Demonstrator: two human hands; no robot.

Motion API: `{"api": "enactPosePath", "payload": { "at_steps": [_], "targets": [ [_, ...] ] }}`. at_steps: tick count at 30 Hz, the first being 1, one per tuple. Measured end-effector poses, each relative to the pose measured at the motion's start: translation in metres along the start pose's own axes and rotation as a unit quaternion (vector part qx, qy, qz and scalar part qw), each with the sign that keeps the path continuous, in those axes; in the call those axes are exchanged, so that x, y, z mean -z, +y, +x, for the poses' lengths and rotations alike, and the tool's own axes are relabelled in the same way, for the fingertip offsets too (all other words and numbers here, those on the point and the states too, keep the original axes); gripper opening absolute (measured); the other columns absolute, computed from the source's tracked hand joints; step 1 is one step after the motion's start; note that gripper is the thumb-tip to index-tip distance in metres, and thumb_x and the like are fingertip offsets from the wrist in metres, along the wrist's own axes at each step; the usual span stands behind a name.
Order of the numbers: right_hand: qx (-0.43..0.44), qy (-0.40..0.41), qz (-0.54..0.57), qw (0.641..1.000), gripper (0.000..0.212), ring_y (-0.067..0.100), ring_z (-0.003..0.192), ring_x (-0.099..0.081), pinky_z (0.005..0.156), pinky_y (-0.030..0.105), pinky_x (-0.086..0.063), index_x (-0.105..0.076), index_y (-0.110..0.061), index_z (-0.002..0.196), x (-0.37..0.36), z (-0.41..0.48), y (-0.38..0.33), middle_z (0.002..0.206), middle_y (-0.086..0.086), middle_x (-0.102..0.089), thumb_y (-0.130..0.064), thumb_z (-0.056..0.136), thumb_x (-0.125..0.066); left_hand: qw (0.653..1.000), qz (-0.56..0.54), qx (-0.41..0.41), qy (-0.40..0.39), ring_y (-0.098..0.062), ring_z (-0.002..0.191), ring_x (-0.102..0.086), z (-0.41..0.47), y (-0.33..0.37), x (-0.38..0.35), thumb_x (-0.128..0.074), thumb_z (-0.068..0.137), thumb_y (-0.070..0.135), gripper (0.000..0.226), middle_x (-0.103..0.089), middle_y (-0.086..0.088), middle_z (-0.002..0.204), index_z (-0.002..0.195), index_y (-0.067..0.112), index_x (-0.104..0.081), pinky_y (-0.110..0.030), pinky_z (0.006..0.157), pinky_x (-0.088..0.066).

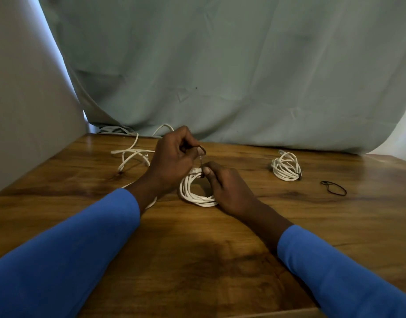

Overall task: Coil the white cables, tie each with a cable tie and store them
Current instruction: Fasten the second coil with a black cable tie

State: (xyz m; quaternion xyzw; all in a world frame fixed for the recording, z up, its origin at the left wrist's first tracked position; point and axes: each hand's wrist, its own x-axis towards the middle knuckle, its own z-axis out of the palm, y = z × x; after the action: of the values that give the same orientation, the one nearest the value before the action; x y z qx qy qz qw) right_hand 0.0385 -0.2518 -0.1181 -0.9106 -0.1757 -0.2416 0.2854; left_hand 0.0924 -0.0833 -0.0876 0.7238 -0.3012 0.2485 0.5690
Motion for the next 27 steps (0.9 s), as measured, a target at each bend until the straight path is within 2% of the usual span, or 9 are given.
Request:
{"api": "enactPosePath", "payload": {
  "at_steps": [3, 8, 12, 17, 20, 22, 24, 26, 27],
  "targets": [
    [0.034, -0.013, 0.005, 0.999, 0.028, 0.011, 0.064, -0.058, 0.061, 0.035, -0.042, -0.064, -0.013, 0.105, 0.003, -0.004, -0.003, 0.075, -0.002, -0.065, -0.028, 0.111, -0.042, 0.999, -0.021, 0.037, 0.007, -0.019, 0.073, -0.067, 0.000, -0.001, -0.001, -0.078, 0.085, 0.000, 0.023, -0.068, -0.001, 0.074, 0.079, 0.016, -0.063, -0.044, 0.071, -0.057],
    [0.067, -0.015, 0.009, 0.998, 0.028, 0.011, 0.069, -0.062, 0.063, 0.032, -0.044, -0.065, -0.011, 0.113, 0.005, -0.006, -0.005, 0.081, 0.001, -0.069, -0.030, 0.110, -0.044, 0.985, -0.097, 0.144, 0.024, -0.014, 0.067, -0.066, -0.001, -0.005, -0.004, -0.078, 0.083, -0.006, 0.039, -0.069, 0.002, 0.069, 0.066, 0.026, -0.062, -0.038, 0.069, -0.056],
    [0.088, -0.024, 0.005, 0.996, 0.029, 0.012, 0.090, -0.068, 0.074, 0.032, -0.051, -0.058, -0.016, 0.133, 0.004, -0.007, -0.006, 0.106, 0.002, -0.074, -0.030, 0.109, -0.050, 0.953, -0.168, 0.252, -0.008, -0.009, 0.054, -0.063, 0.002, -0.001, -0.001, -0.076, 0.082, -0.010, 0.030, -0.066, 0.000, 0.061, 0.067, 0.011, -0.061, -0.025, 0.057, -0.052],
    [0.087, -0.002, 0.026, 0.996, 0.040, 0.013, 0.091, -0.068, 0.075, 0.038, -0.054, -0.036, -0.025, 0.144, 0.007, -0.008, -0.008, 0.111, -0.002, -0.071, -0.033, 0.108, -0.052, 0.916, -0.227, 0.326, -0.061, -0.020, 0.064, -0.070, 0.004, 0.002, 0.007, -0.073, 0.081, -0.012, 0.020, -0.072, -0.010, 0.068, 0.070, 0.006, -0.071, -0.030, 0.062, -0.059],
    [0.130, 0.010, -0.013, 0.991, 0.043, 0.013, 0.104, -0.064, 0.085, 0.026, -0.049, -0.041, -0.028, 0.150, 0.010, -0.008, -0.009, 0.124, 0.000, -0.069, -0.029, 0.108, -0.052, 0.898, -0.257, 0.349, -0.073, -0.024, 0.071, -0.073, 0.005, 0.000, 0.009, -0.064, 0.084, -0.014, 0.017, -0.074, -0.019, 0.082, 0.083, -0.001, -0.074, -0.033, 0.071, -0.063],
    [0.150, 0.028, -0.034, 0.988, 0.040, 0.012, 0.110, -0.060, 0.089, 0.015, -0.041, -0.048, -0.024, 0.148, 0.012, -0.008, -0.009, 0.129, 0.000, -0.067, -0.027, 0.108, -0.053, 0.879, -0.291, 0.365, -0.093, -0.029, 0.079, -0.074, 0.005, 0.000, 0.011, -0.061, 0.089, -0.013, 0.018, -0.075, -0.025, 0.095, 0.102, -0.010, -0.073, -0.035, 0.078, -0.064],
    [0.154, 0.038, -0.044, 0.986, 0.037, 0.013, 0.112, -0.059, 0.090, 0.017, -0.039, -0.051, -0.022, 0.145, 0.012, -0.008, -0.009, 0.129, 0.001, -0.067, -0.025, 0.108, -0.053, 0.847, -0.344, 0.385, -0.129, -0.031, 0.086, -0.074, 0.003, 0.002, 0.010, -0.063, 0.091, -0.008, 0.026, -0.074, -0.026, 0.103, 0.117, -0.014, -0.067, -0.038, 0.085, -0.063],
    [0.162, 0.051, -0.051, 0.984, 0.034, 0.013, 0.110, -0.058, 0.089, 0.018, -0.037, -0.055, -0.018, 0.141, 0.011, -0.007, -0.007, 0.126, 0.002, -0.067, -0.021, 0.107, -0.054, 0.823, -0.369, 0.405, -0.148, -0.026, 0.076, -0.074, 0.001, 0.005, 0.007, -0.063, 0.093, -0.002, 0.023, -0.074, -0.023, 0.095, 0.113, -0.013, -0.068, -0.034, 0.077, -0.064],
    [0.161, 0.056, -0.050, 0.984, 0.032, 0.012, 0.108, -0.058, 0.088, 0.017, -0.036, -0.056, -0.017, 0.139, 0.010, -0.007, -0.006, 0.124, 0.002, -0.068, -0.020, 0.107, -0.054, 0.824, -0.357, 0.413, -0.149, -0.021, 0.065, -0.072, 0.000, 0.007, 0.005, -0.063, 0.093, 0.001, 0.016, -0.073, -0.019, 0.084, 0.104, -0.009, -0.070, -0.028, 0.064, -0.065]
  ]
}}
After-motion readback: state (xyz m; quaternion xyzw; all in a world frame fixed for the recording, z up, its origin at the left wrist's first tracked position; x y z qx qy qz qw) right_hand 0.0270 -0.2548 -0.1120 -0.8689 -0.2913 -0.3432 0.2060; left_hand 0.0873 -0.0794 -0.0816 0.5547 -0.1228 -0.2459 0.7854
